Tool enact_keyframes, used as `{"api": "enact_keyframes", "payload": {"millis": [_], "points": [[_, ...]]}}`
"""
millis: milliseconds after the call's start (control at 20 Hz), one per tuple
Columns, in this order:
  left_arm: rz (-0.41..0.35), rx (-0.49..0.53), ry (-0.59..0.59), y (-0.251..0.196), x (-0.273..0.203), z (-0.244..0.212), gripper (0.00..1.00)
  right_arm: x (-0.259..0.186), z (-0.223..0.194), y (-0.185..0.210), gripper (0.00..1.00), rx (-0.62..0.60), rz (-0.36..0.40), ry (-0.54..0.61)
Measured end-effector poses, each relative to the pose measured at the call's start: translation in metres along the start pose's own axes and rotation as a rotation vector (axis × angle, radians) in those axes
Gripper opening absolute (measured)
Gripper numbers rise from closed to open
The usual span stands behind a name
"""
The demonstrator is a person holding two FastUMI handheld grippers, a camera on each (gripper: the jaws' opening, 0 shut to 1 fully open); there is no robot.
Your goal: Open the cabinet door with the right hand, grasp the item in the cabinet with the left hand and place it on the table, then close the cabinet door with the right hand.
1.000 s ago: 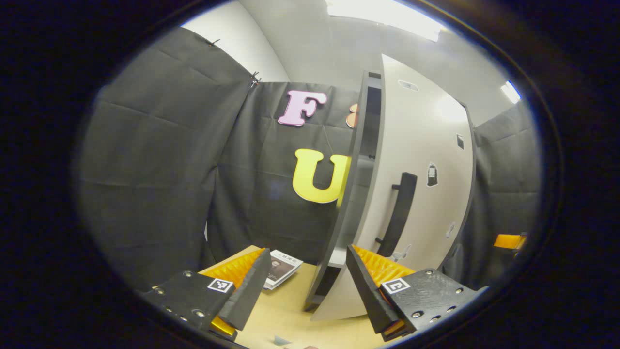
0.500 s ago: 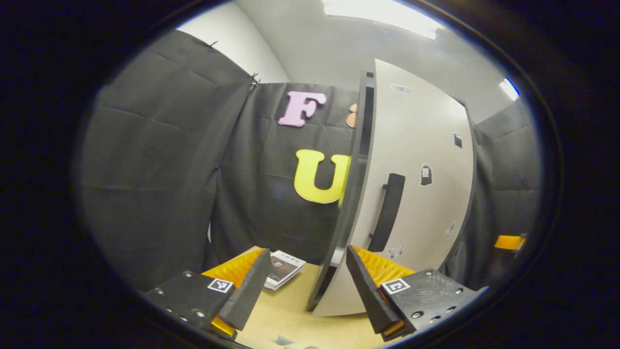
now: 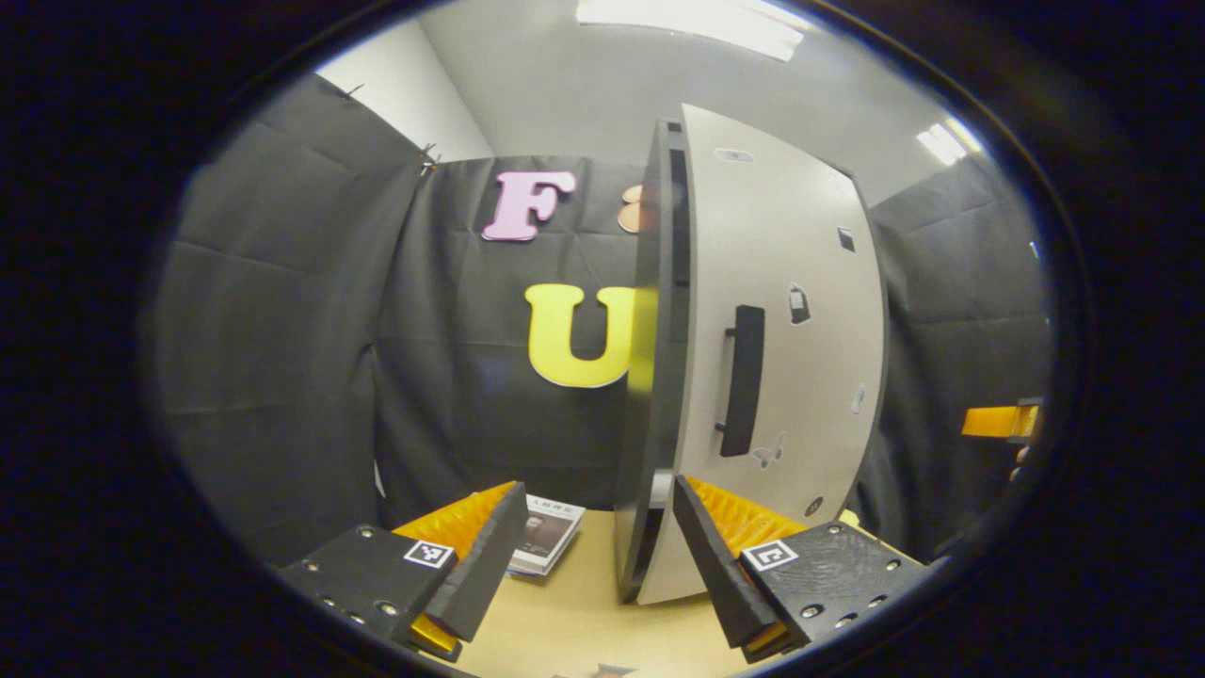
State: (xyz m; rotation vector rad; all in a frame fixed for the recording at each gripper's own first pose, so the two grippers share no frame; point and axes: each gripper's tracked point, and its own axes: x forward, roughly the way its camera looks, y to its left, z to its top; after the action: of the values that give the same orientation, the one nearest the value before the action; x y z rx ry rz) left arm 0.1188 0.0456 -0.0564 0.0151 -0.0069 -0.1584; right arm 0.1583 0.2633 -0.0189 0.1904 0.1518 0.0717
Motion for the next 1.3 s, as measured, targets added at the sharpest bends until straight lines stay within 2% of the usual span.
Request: {"api": "enact_keyframes", "payload": {"millis": [150, 250, 300, 350, 400, 450, 600, 650, 700, 850, 900, 950, 1000, 1050, 1100, 1300], "points": [[-0.074, 0.017, 0.003, -0.021, 0.009, -0.007, 0.92, -0.013, -0.012, -0.002, 0.97, -0.015, -0.042, 0.004], [-0.12, -0.002, 0.021, -0.04, 0.012, -0.016, 0.98, -0.021, -0.017, -0.005, 0.98, -0.025, -0.06, 0.01], [-0.138, -0.006, 0.031, -0.05, 0.012, -0.02, 0.98, -0.024, -0.017, -0.007, 0.97, -0.025, -0.066, 0.008], [-0.152, -0.004, 0.036, -0.056, 0.013, -0.022, 0.98, -0.026, -0.017, -0.01, 0.97, -0.027, -0.07, 0.005], [-0.166, 0.004, 0.041, -0.063, 0.011, -0.024, 0.92, -0.028, -0.016, -0.013, 0.97, -0.032, -0.075, 0.004], [-0.182, 0.017, 0.04, -0.071, 0.011, -0.024, 0.92, -0.029, -0.017, -0.018, 0.97, -0.037, -0.082, -0.001], [-0.201, -0.004, 0.03, -0.087, 0.014, -0.014, 0.95, -0.028, -0.021, -0.033, 0.97, -0.046, -0.079, 0.009], [-0.193, -0.007, 0.029, -0.088, 0.015, -0.011, 0.92, -0.025, -0.022, -0.039, 0.97, -0.04, -0.076, 0.015], [-0.172, -0.004, 0.019, -0.087, 0.015, -0.005, 0.95, -0.021, -0.022, -0.045, 0.97, -0.029, -0.07, 0.024], [-0.079, 0.021, 0.009, -0.084, 0.019, 0.0, 0.95, 0.0, -0.017, -0.072, 0.97, -0.024, -0.063, 0.038], [-0.058, 0.014, 0.015, -0.086, 0.018, -0.001, 0.92, 0.009, -0.014, -0.079, 0.97, -0.03, -0.05, 0.045], [-0.04, -0.006, 0.015, -0.088, 0.019, 0.001, 0.95, 0.019, -0.009, -0.086, 0.97, -0.03, -0.04, 0.047], [-0.012, -0.025, 0.012, -0.088, 0.016, 0.004, 0.92, 0.028, -0.002, -0.093, 0.97, -0.023, -0.024, 0.044], [0.022, -0.037, 0.011, -0.082, 0.011, 0.007, 0.95, 0.035, 0.002, -0.097, 0.97, -0.013, -0.005, 0.038], [0.055, -0.04, 0.01, -0.079, 0.006, 0.008, 0.91, 0.042, 0.006, -0.103, 0.97, -0.004, 0.011, 0.033], [0.146, -0.027, 0.002, -0.083, -0.014, 0.005, 0.92, 0.06, 0.006, -0.125, 0.98, 0.005, 0.054, 0.032]]}}
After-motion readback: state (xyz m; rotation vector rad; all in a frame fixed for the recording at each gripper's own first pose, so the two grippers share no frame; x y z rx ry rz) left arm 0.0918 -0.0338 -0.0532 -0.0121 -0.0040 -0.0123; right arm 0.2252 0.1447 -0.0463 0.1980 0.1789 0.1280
